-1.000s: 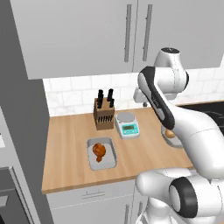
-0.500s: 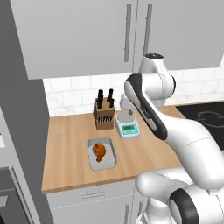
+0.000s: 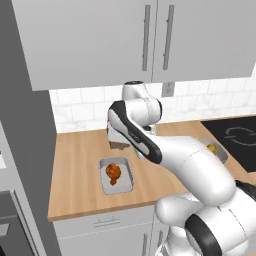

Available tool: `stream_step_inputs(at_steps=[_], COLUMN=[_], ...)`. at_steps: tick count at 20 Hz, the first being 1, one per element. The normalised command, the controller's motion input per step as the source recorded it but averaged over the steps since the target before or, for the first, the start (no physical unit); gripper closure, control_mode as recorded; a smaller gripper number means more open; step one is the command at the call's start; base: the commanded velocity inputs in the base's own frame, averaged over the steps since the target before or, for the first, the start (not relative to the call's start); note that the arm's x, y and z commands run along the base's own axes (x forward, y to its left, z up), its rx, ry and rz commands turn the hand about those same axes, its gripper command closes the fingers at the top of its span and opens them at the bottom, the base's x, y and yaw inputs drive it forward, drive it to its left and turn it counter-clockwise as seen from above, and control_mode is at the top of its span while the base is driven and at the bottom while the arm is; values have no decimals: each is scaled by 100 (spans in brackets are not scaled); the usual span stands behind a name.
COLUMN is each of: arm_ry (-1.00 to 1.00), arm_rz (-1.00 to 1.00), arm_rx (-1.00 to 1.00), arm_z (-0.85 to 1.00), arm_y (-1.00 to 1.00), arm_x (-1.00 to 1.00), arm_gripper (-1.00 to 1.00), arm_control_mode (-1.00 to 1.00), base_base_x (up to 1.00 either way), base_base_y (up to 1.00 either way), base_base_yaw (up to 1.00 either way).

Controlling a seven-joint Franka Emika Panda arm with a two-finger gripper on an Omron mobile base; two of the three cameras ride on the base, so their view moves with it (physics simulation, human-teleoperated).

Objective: Take the meat container that has the chicken drumstick and place it on the second highest rack of the freezer. Then take the vegetable container that has the squashs and place it on the highest rack of the freezer.

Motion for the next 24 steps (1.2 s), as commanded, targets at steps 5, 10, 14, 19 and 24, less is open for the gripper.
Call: stream_step_inputs(at_steps=[5, 10, 14, 19, 24], arm_ry=[8, -15, -21, 0, 10], arm_rz=[-60, -62, -58, -55, -41], arm_rx=[0, -2, -13, -11, -2], arm_z=[-71, -55, -34, -28, -34], arm_y=[63, 29, 4, 0, 0], arm_x=[-32, -18, -2, 23, 18], arm_gripper=[-100, -100, -100, -100, -100], arm_control_mode=[-100, -100, -100, -100, -100], base_base_x=[0, 0, 0, 0, 0], base_base_y=[0, 0, 0, 0, 0], base_base_yaw=[0, 0, 0, 0, 0])
